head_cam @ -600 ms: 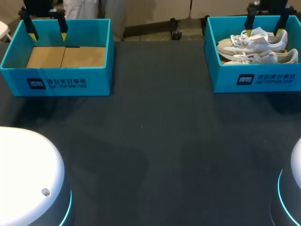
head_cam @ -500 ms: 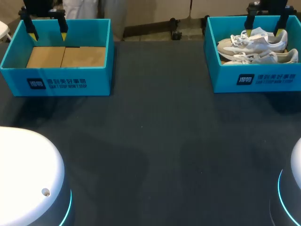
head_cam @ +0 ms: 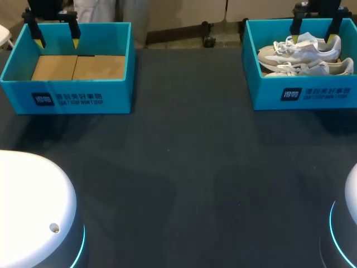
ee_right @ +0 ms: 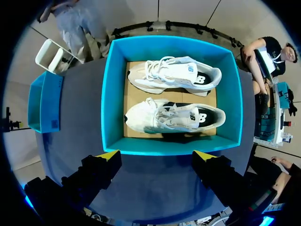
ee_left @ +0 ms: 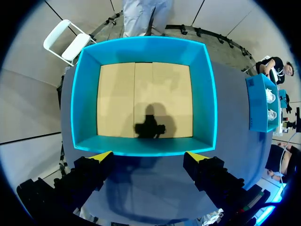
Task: Take the shoe out of the shoebox, open the shoe tongue, remove and reinsert the insole, then place the shoe into the shoebox
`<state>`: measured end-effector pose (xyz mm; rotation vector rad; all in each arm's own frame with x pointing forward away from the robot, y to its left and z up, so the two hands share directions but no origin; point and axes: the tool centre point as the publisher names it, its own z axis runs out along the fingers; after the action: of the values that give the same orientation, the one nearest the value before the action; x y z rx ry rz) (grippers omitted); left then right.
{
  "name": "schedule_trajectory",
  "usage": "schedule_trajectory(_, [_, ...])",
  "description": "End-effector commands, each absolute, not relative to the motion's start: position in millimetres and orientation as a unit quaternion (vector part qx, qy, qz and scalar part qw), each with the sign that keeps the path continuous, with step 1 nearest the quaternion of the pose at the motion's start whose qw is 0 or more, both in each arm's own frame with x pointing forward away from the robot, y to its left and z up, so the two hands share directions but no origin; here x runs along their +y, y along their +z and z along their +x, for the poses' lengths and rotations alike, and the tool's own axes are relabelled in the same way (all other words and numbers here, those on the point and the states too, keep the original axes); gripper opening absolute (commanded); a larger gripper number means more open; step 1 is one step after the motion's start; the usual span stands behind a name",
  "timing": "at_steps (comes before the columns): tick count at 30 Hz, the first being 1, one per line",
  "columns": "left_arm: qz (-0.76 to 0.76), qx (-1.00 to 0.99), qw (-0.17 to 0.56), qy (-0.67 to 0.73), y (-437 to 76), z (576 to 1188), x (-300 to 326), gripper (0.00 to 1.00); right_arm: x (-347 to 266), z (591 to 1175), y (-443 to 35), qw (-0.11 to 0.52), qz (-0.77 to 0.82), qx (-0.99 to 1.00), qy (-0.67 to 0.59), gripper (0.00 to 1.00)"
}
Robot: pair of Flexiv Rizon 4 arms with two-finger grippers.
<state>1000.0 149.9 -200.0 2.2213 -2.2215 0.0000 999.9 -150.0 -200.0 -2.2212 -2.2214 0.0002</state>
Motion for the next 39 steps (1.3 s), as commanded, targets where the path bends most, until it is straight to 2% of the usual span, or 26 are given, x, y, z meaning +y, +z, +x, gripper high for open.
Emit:
schedule_trajectory(1, [0.707, -0.707, 0.0, 0.0, -200, 1000, 150, 1.0, -150, 999, -200, -0.001, -0.707, -0.707, 0.0, 1.0])
schedule_trajectory(15, [0.707, -0.707, 0.0, 0.0, -200, 1000, 150, 1.0, -183, 1014, -211, 0.003, -0.7, -0.714, 0.012, 1.0])
schedule_trajectory(33, [0.707, -0.707, 0.0, 0.0, -200, 1000, 150, 1.0, -248, 1044, -226, -0.031, -0.7, -0.714, 0.017, 1.0])
schedule_trajectory(35, [0.707, -0.707, 0.0, 0.0, -200, 1000, 150, 1.0, -252, 1044, -232, -0.031, -0.7, -0.714, 0.018, 0.86])
schedule_trajectory(37, [0.707, -0.707, 0.0, 0.0, -200, 1000, 150, 1.0, -259, 1043, -238, -0.028, -0.701, -0.712, 0.017, 0.93])
schedule_trajectory(38, [0.707, -0.707, 0.0, 0.0, -200, 1000, 150, 1.0, -261, 1042, -240, -0.028, -0.702, -0.712, 0.019, 1.0])
schedule_trajectory(39, [0.707, -0.707, 0.0, 0.0, -200, 1000, 150, 1.0, -262, 1041, -242, -0.028, -0.702, -0.712, 0.019, 1.0])
